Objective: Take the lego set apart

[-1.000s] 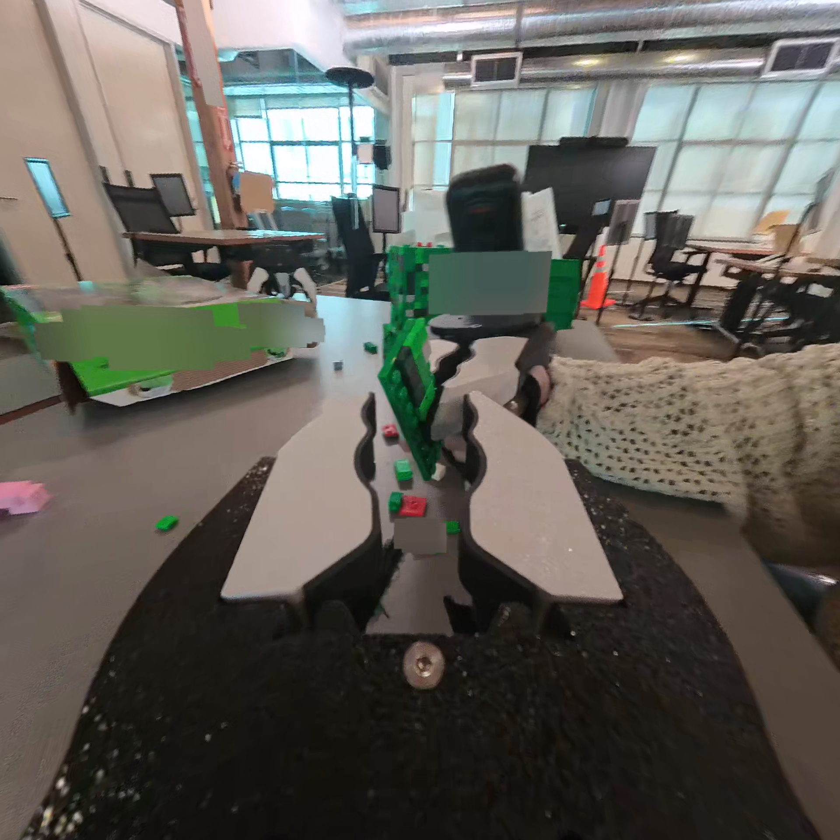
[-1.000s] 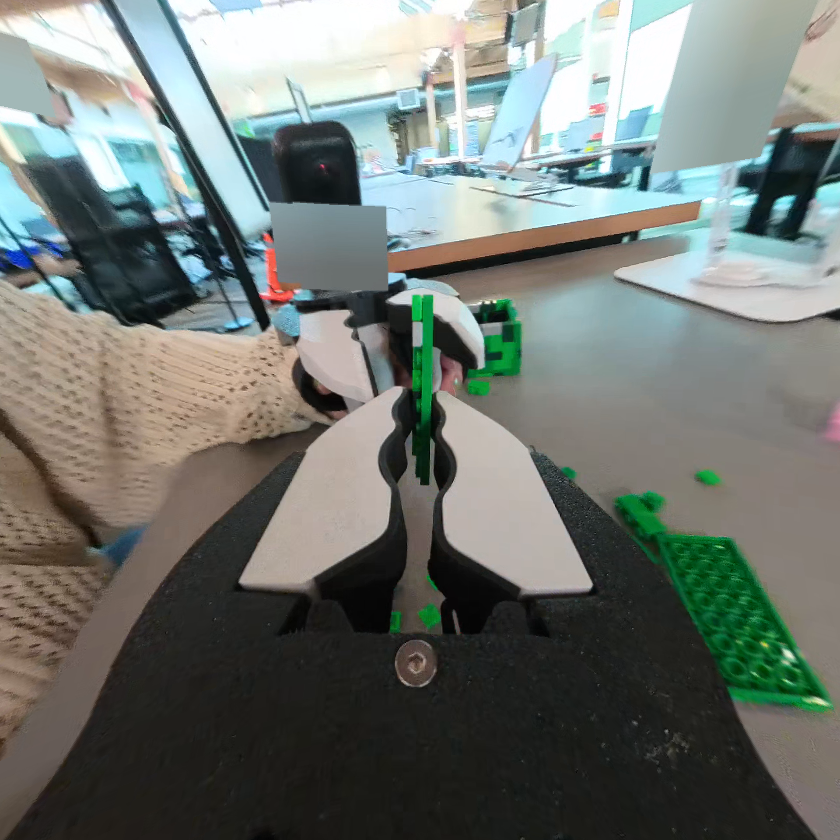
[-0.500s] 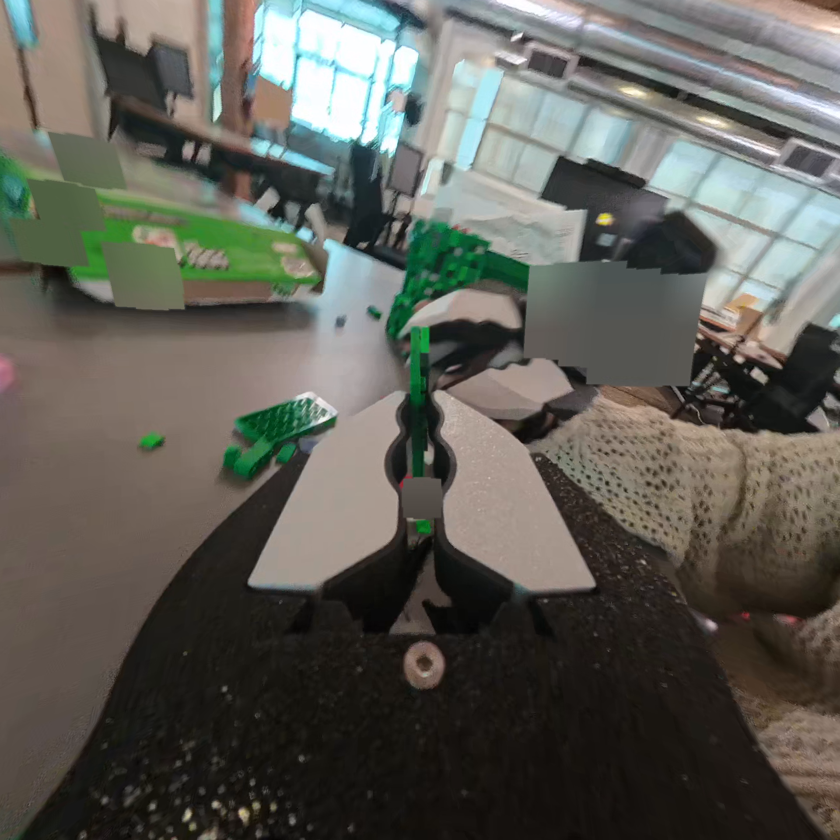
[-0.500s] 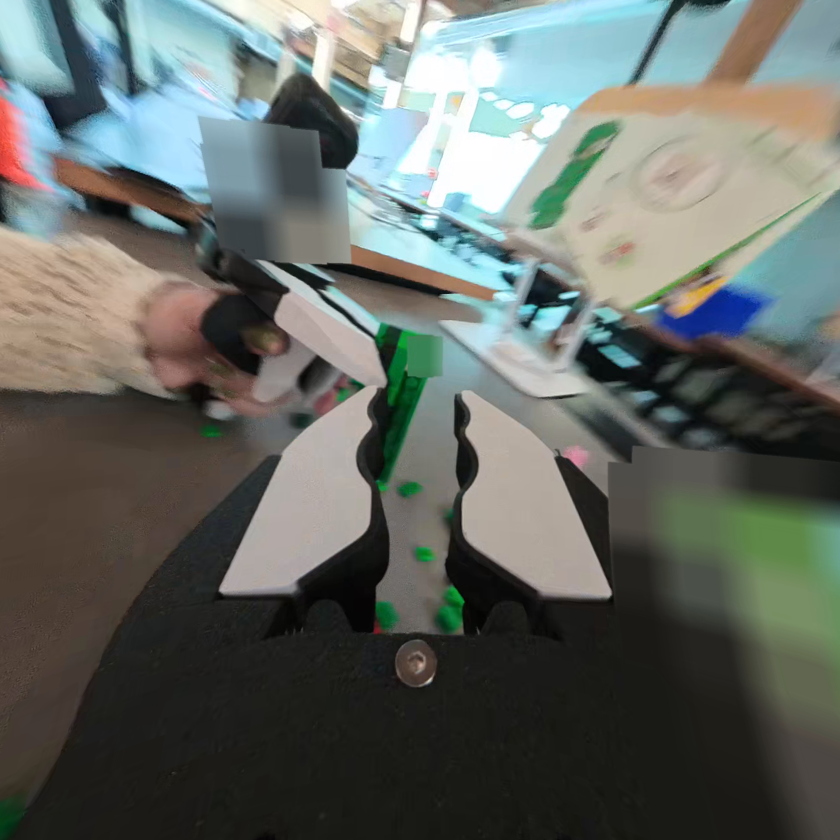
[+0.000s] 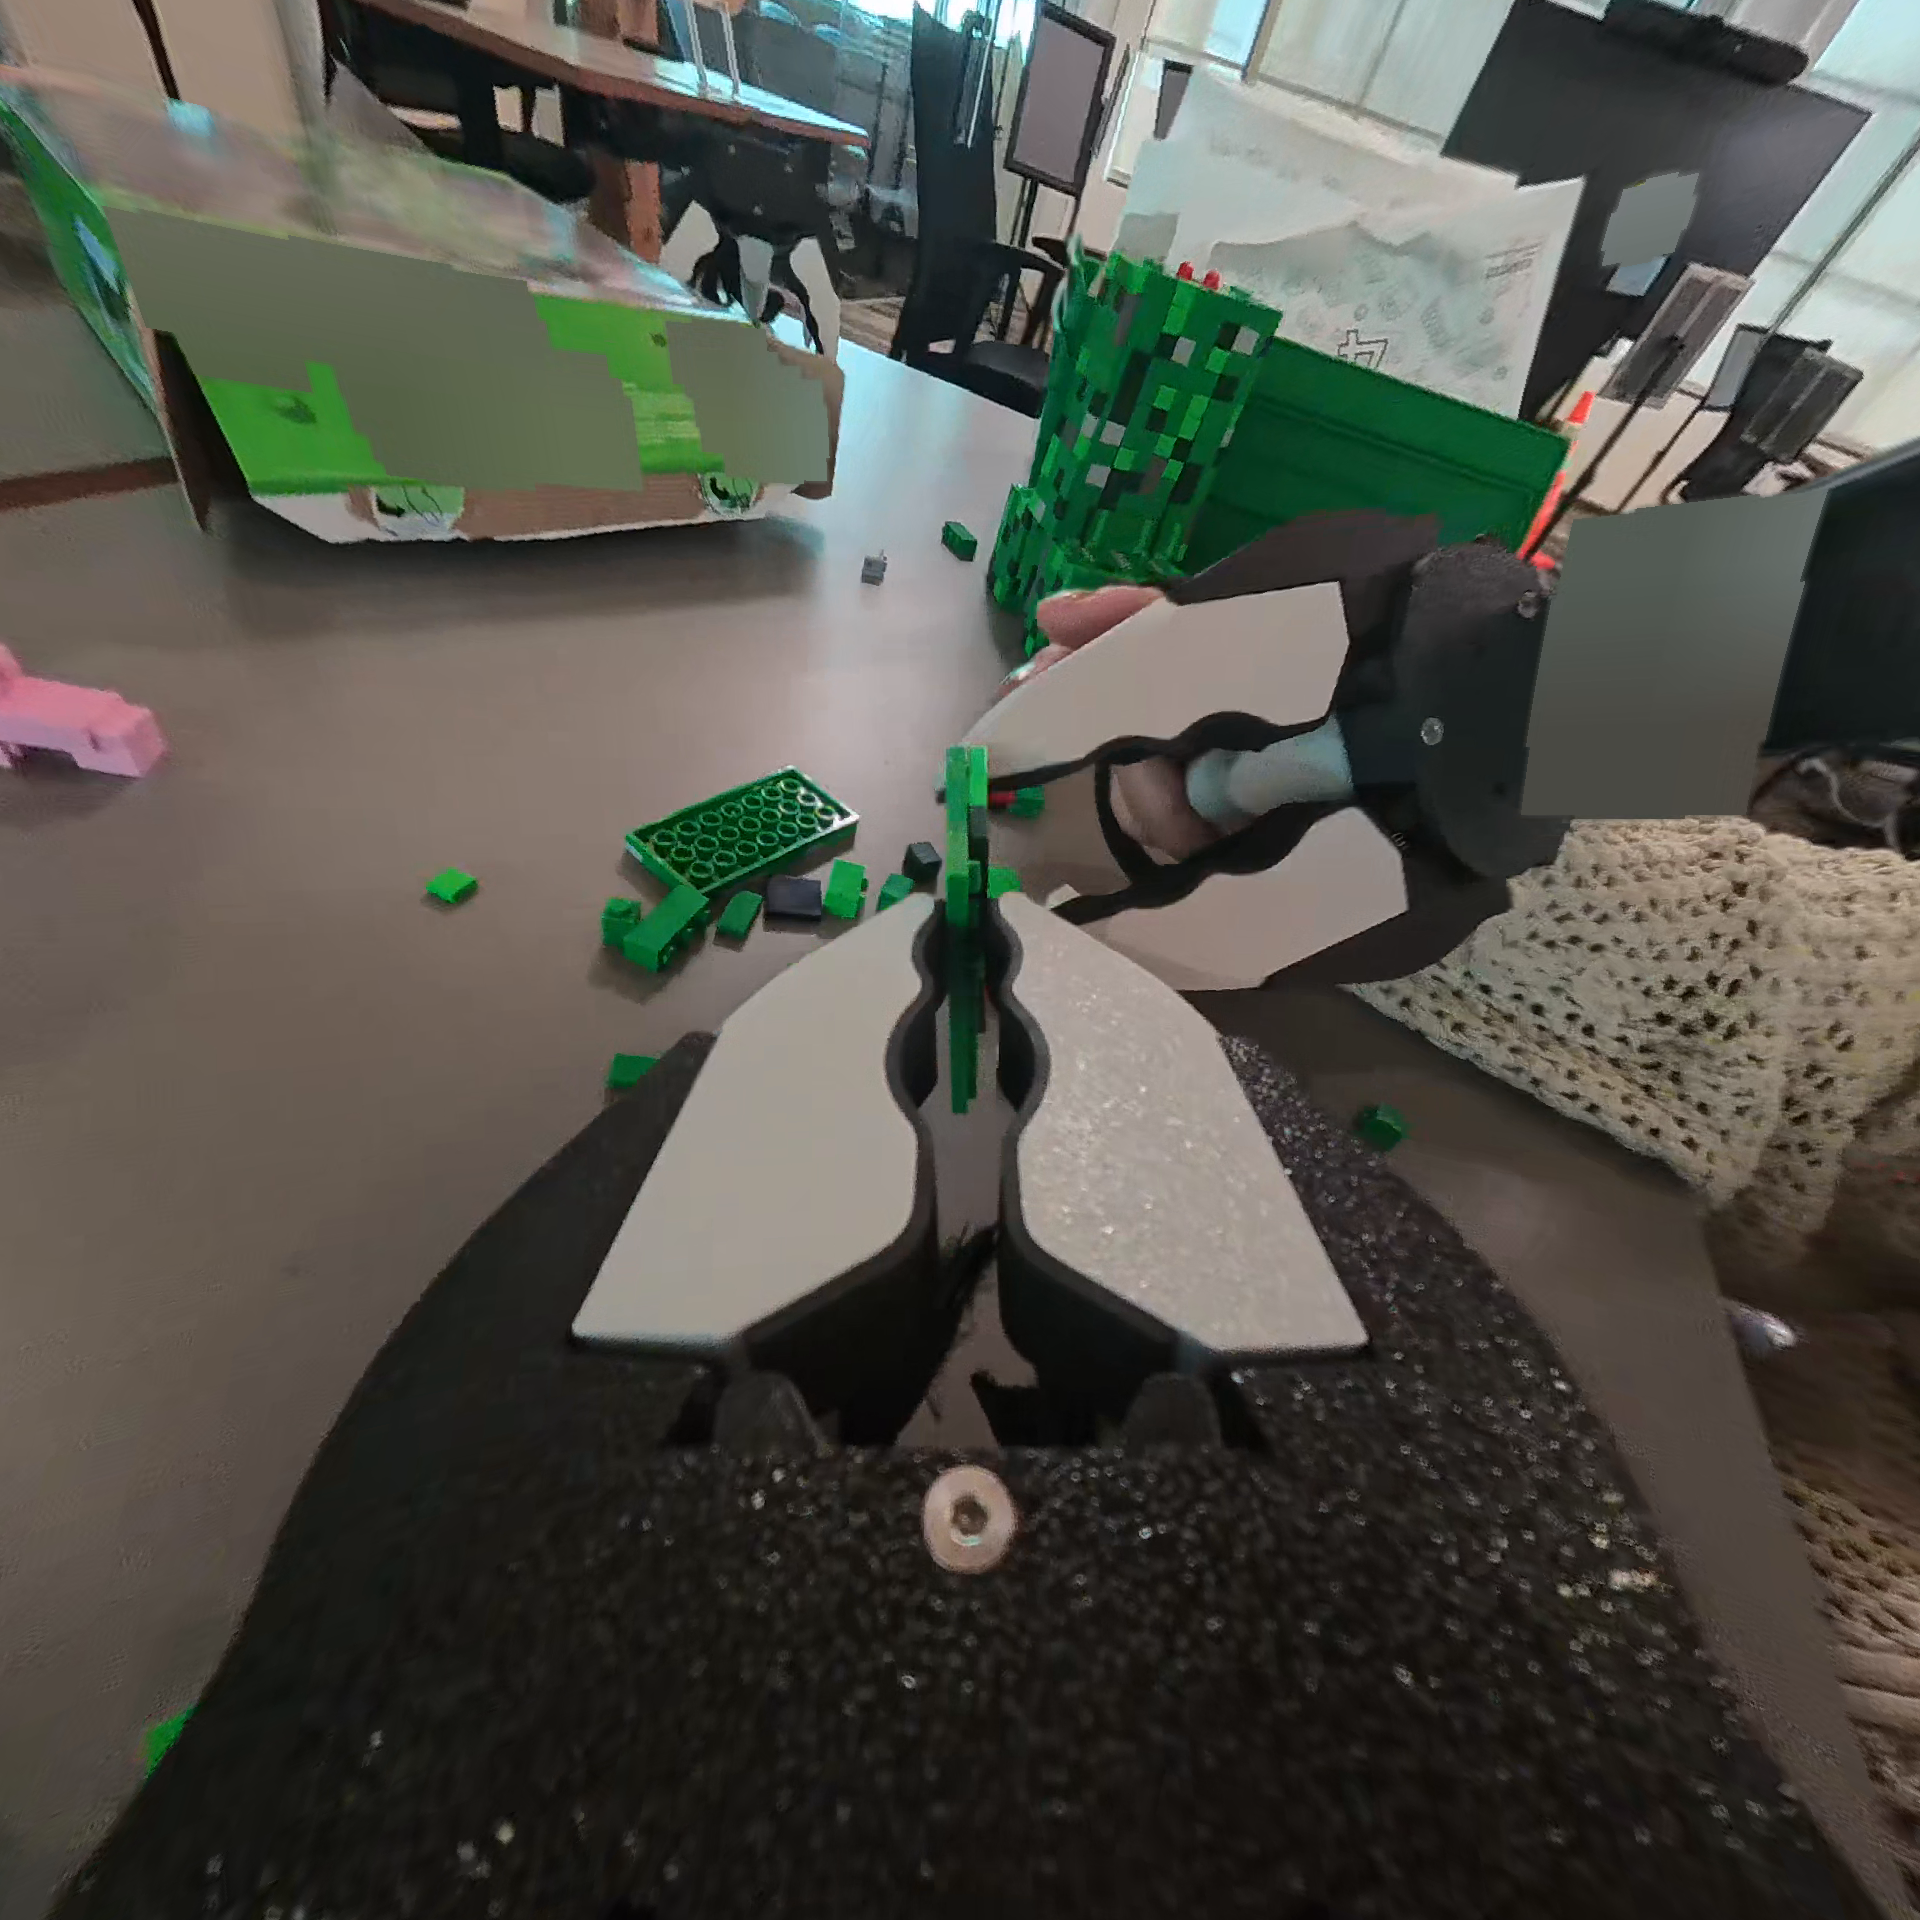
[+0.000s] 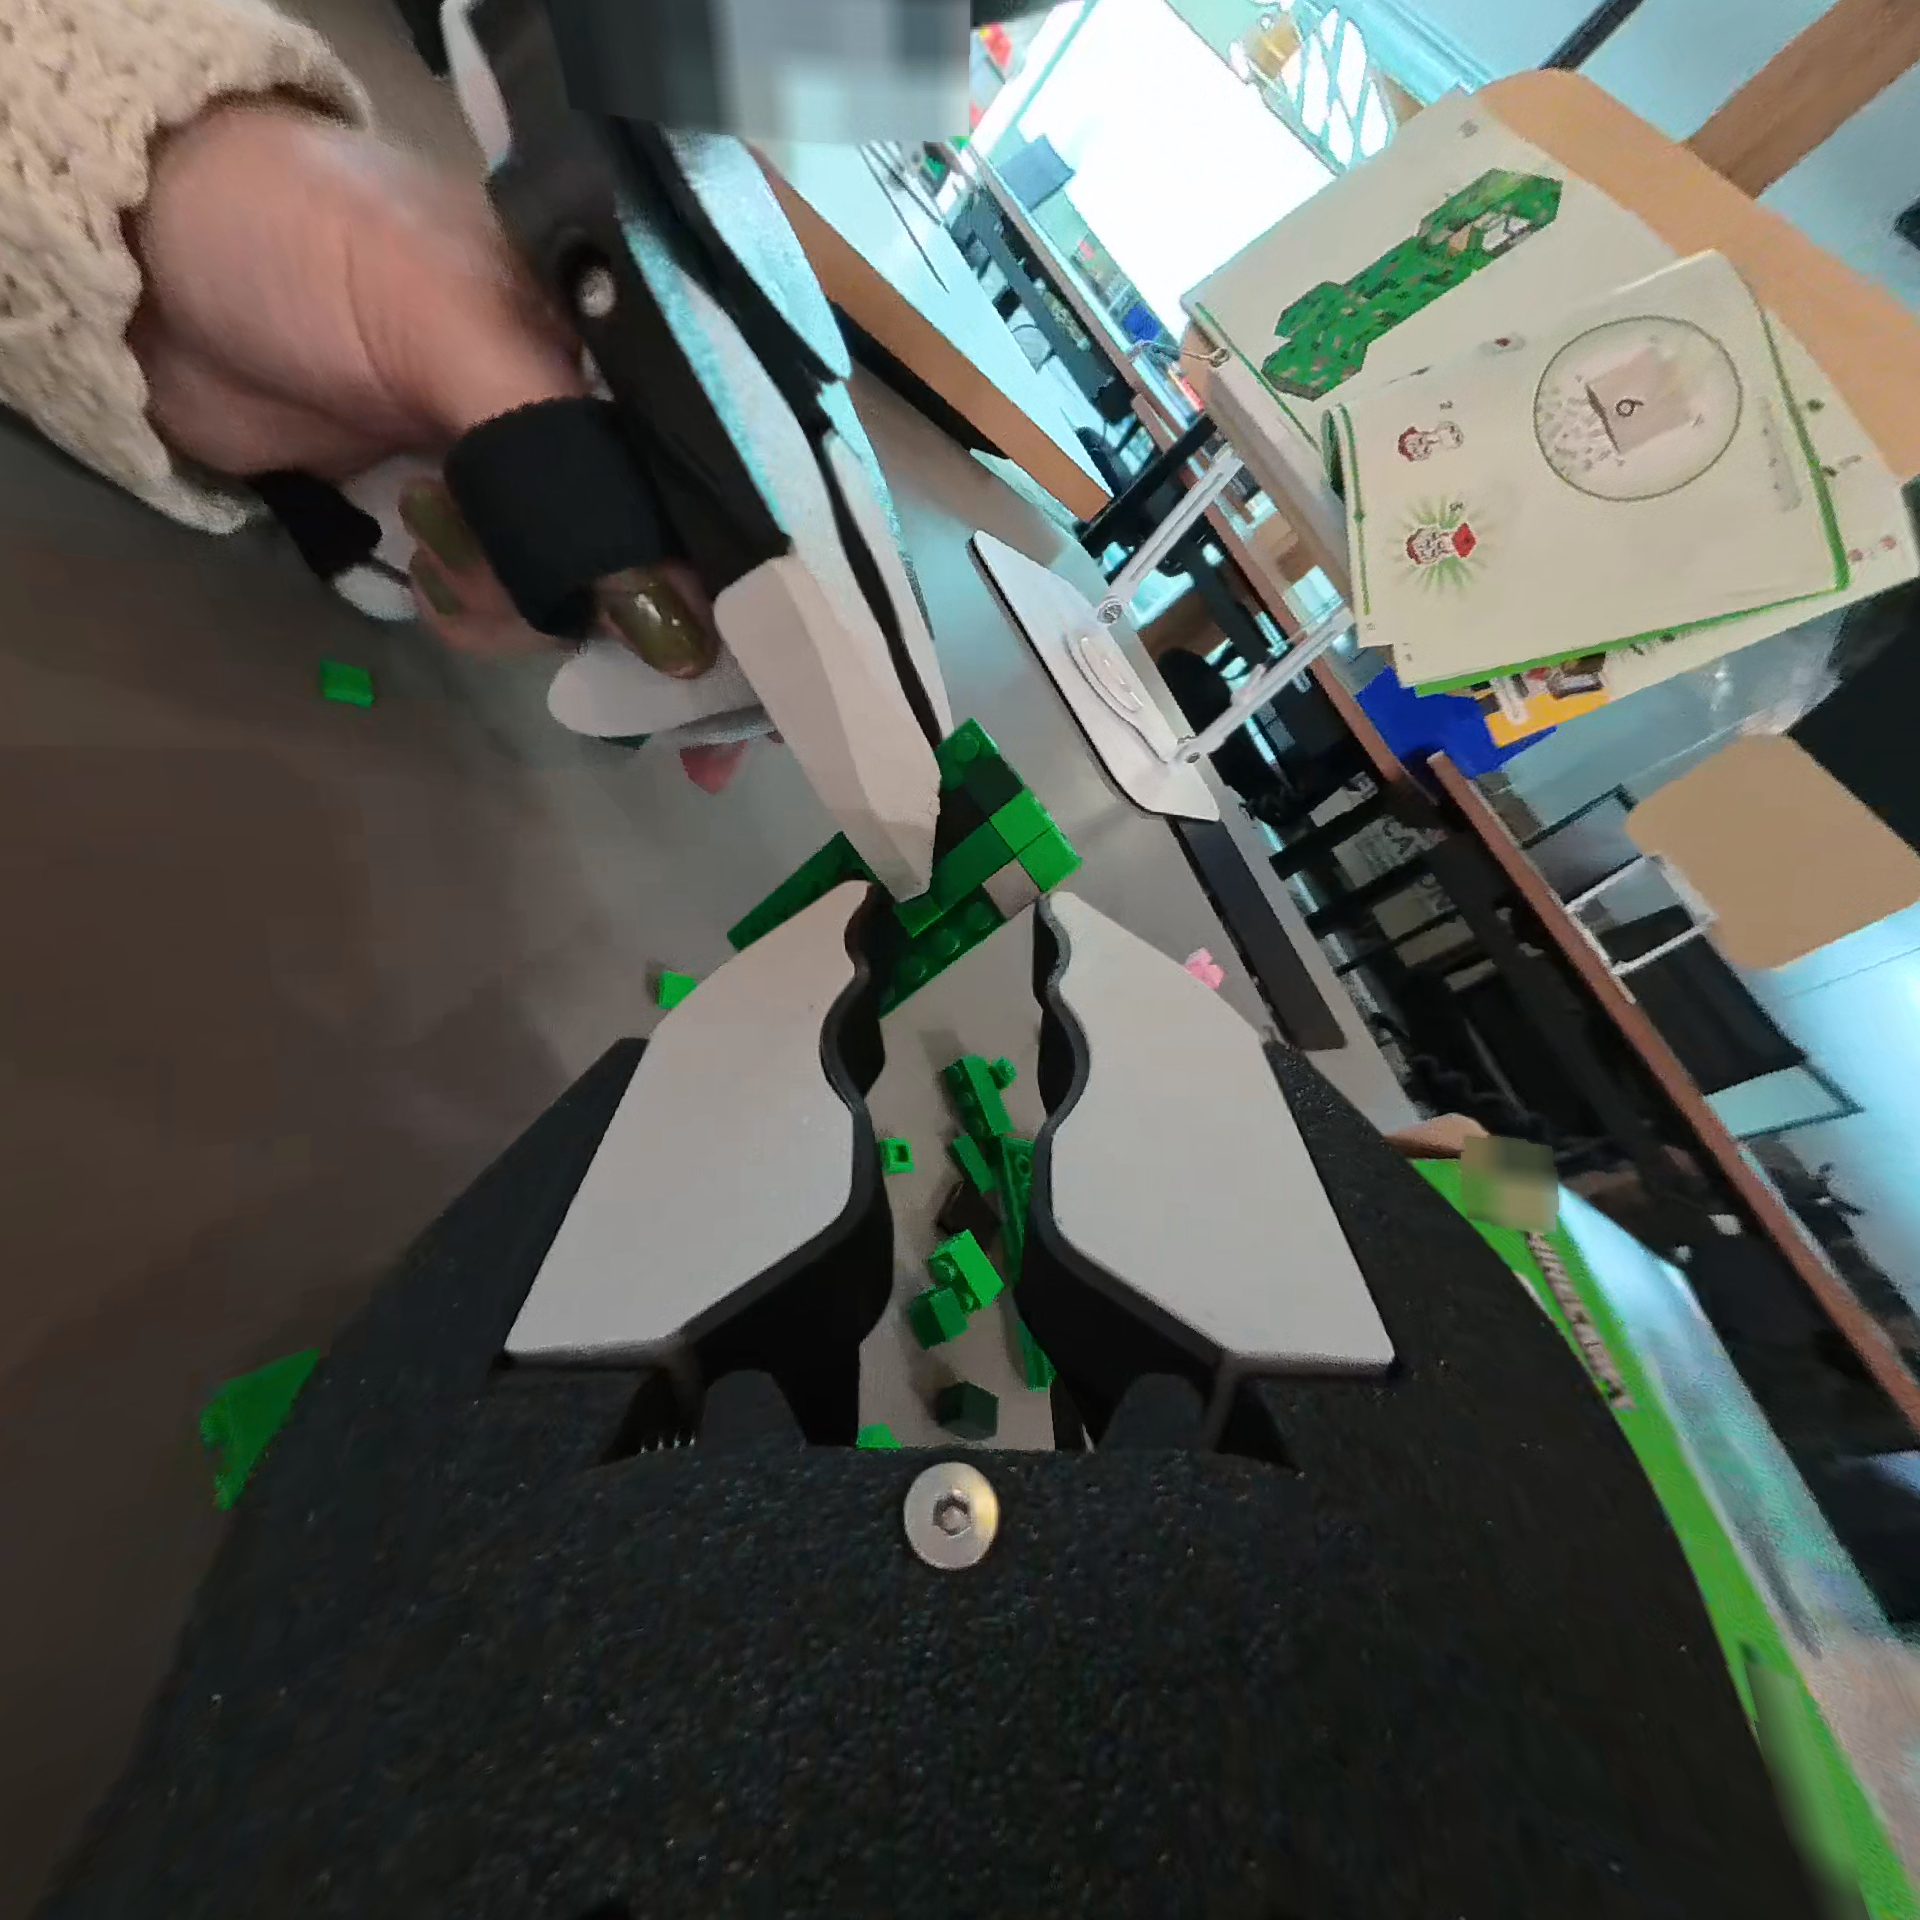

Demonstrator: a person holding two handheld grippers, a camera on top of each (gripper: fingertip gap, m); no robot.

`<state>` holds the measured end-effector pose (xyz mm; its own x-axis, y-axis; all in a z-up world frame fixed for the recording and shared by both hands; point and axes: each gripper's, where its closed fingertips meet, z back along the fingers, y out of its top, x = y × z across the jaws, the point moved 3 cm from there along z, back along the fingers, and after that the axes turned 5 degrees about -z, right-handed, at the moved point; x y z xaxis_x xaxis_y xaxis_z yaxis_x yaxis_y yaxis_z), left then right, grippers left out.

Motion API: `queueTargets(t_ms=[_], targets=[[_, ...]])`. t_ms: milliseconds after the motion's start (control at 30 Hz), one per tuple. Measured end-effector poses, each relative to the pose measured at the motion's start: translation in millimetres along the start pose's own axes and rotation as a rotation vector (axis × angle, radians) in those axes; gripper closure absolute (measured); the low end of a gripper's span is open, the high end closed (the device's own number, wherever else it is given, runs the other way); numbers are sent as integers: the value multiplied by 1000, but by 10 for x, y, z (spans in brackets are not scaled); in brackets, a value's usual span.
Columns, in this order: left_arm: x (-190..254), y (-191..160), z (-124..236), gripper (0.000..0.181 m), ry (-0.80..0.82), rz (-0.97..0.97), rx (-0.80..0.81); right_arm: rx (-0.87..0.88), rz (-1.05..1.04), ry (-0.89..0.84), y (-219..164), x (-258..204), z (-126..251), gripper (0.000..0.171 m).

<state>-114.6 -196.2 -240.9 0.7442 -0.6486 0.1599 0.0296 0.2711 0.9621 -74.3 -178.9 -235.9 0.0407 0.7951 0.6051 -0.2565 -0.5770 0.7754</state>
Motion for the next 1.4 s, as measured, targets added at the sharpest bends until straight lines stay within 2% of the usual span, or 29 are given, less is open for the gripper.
queueTargets(t_ms=[67, 233, 367, 533, 633, 967, 1000, 1067, 1167, 1267, 1400], targets=[[-3, 31, 8, 176, 15, -4, 23, 18, -30, -22, 24, 28, 1, 143], [-33, 91, 16, 176, 35, 67, 110, 26, 7, -83, 130, -13, -47, 121], [-42, 98, 14, 176, 13, 146, 145, -7, 73, -172, 132, 1, -96, 122], [-5, 63, -22, 176, -1, 117, 105, -4, 41, -184, 122, 19, -92, 117], [9, 39, -51, 176, 27, 76, 66, -3, 22, -159, 114, 9, -83, 125], [-132, -33, -61, 175, 125, 209, 51, -127, 117, -229, 26, -13, -175, 131], [-160, -14, -58, 176, 144, 236, 70, -124, 135, -187, 35, -93, -187, 156], [-176, -27, -50, 176, 142, 248, 71, -152, 223, -241, 28, -102, -207, 156], [-194, -50, -46, 176, 158, 256, 59, -118, 123, -197, 11, -108, -225, 156], [-210, -51, -49, 176, 173, 257, 59, -109, 133, -214, -17, -114, -235, 154], [-234, -40, -26, 176, 190, 263, 77, -92, 94, -202, -66, -111, -237, 144]])
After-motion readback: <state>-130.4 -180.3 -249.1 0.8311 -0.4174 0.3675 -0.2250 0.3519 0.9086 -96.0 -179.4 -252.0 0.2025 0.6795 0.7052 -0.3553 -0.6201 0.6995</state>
